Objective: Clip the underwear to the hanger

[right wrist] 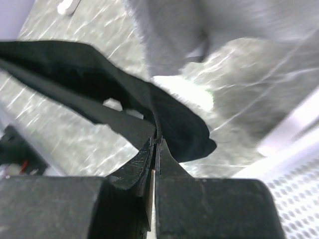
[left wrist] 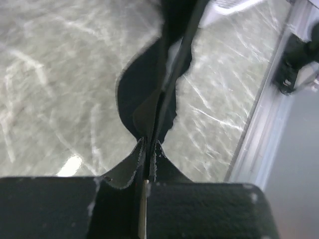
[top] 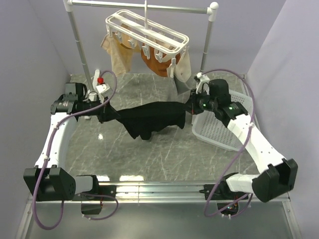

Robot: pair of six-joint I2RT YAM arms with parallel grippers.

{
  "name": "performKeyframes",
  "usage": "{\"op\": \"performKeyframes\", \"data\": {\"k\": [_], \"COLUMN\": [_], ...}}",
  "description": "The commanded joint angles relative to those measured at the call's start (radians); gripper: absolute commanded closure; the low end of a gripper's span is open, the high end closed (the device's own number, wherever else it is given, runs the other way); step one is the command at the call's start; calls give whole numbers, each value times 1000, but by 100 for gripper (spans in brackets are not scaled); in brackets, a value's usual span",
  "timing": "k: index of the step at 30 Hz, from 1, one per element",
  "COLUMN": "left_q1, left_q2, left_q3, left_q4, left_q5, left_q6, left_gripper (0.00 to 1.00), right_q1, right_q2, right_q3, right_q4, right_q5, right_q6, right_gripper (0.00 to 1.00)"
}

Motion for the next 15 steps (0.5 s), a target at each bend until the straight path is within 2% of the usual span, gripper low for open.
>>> {"op": "performKeyframes", "data": {"k": [1, 4, 8, 13, 15], "left_q1": [-26, -26, -26, 0, 6], "left_q2": [26, 39, 39, 124, 173], "left_q3": [72, 58, 9, -68, -92], "left_q4": [-254, -379, -434, -324, -210], "left_q5": [50, 33, 18, -31, -65], "left_q6": [271, 390, 438, 300, 229], "left_gripper": [100, 100, 98, 91, 90], "right_q1": [21, 79, 176, 367, 383], "right_q2": [-69, -110, -115, 84, 199], "right_q3": [27, -13, -71, -37, -11], "right_q4": [-28, -51, -62, -36, -18], "right_q5": [171, 214, 234, 382, 403], "right_q6": [-46, -80, -103, -105, -93], "right_gripper": [100, 100, 100, 100, 100]}}
